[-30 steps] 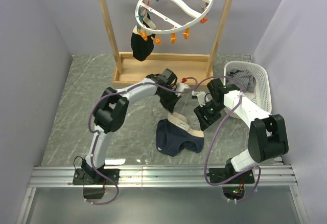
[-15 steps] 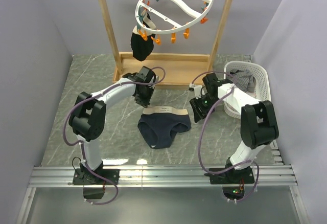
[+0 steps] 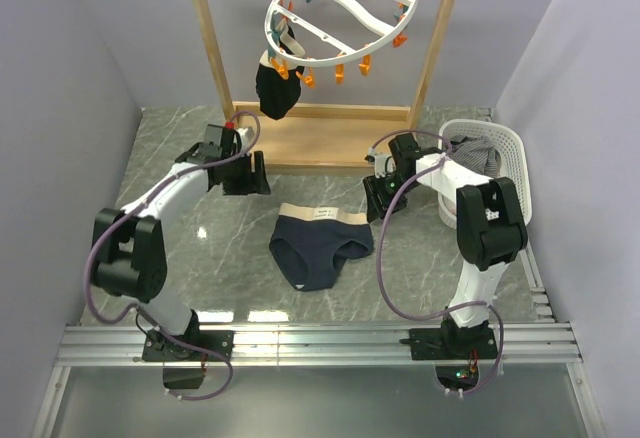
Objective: Clip the underwear to the hanger
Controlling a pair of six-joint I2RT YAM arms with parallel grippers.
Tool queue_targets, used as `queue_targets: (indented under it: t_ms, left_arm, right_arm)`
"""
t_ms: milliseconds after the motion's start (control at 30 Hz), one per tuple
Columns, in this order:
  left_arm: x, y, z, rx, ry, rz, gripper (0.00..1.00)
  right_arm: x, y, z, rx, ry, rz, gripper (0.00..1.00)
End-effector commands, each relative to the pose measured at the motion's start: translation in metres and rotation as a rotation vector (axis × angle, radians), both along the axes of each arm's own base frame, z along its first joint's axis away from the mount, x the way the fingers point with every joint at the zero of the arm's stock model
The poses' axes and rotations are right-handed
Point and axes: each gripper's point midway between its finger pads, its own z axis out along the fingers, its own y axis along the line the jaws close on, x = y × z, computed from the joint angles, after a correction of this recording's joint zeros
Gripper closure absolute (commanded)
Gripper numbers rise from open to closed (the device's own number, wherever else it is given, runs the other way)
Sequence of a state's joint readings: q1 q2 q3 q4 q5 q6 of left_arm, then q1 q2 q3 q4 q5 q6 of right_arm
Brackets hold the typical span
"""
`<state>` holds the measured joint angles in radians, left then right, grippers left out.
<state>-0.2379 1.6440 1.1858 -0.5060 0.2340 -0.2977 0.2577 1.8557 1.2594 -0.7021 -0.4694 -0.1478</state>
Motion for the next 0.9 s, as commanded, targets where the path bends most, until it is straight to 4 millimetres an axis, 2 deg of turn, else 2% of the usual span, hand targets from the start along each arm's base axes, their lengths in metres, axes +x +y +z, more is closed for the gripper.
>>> queue_targets:
  t_ms: [0,100,200,400,467,667,833,867]
  left_arm:
    - [-0.005,-0.042,0.023,-0.167,-0.123,-0.182,0.32]
    - [-0.007,-0.047,0.013,-0.204,-0.129,-0.204,0.37]
    - [0.000,-0.051,0.008,-0.219,-0.150,-0.201,0.39]
    - [0.015,-0.054,-0.015,-0.221,-0.106,-0.174,0.43]
    - [0.016,-0.057,-0.024,-0.235,-0.081,-0.173,0.51]
    - [0.013,-0.063,-0.043,-0.270,-0.025,-0.169,0.58]
    - [0.015,-0.067,-0.056,-0.286,0.005,-0.160,0.58]
    - [0.016,-0.068,-0.056,-0.292,0.010,-0.156,0.62]
  right_arm:
    - [0.016,0.015,0.004,0.048,-0.019,-0.020,0.45]
    - [0.015,0.014,-0.002,0.042,-0.004,-0.029,0.45]
    - [0.015,0.016,-0.006,0.046,0.003,-0.026,0.45]
    - [0.016,0.021,-0.010,0.076,0.030,-0.040,0.47]
    - [0.017,0.024,-0.011,0.084,0.028,-0.042,0.48]
    - [0.018,0.027,-0.014,0.097,0.037,-0.051,0.52]
    - [0.021,0.033,-0.011,0.136,0.033,-0.057,0.61]
    - [0.022,0.033,-0.010,0.138,0.031,-0.059,0.65]
